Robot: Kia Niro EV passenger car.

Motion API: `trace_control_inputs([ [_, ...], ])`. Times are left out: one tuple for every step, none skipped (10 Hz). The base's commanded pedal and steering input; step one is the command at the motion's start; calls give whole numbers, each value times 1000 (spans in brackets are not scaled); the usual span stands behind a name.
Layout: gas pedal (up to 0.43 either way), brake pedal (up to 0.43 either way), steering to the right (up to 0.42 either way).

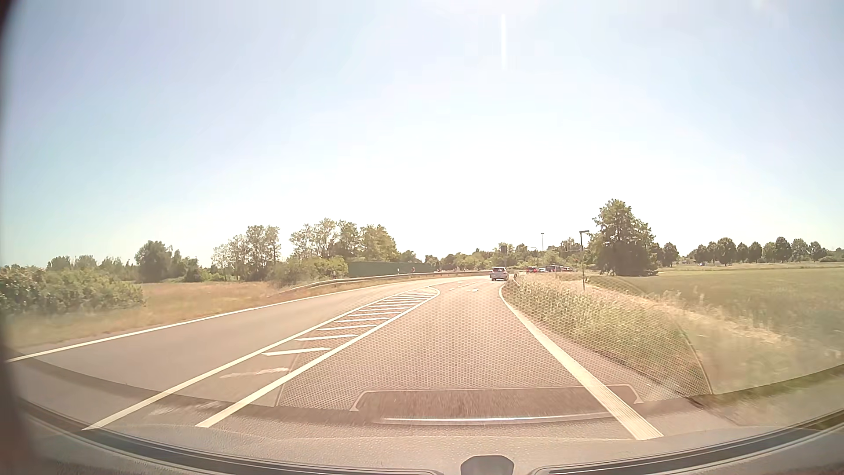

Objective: Follow the waypoints while adhering to traffic rules and regulations

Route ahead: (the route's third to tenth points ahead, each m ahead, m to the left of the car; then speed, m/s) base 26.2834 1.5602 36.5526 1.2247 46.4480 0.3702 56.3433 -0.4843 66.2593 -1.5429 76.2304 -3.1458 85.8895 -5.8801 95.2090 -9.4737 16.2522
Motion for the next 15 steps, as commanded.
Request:
trace_control_inputs([
  [0,37,3],
  [0,49,3],
  [0,55,3],
  [0,85,4],
  [0,91,5],
  [0,104,5],
  [0,122,5],
  [0,122,5],
  [0,128,4],
  [0,134,4],
  [0,134,4],
  [0,134,4],
  [0,134,4],
  [0,134,4],
  [0,140,4],
])
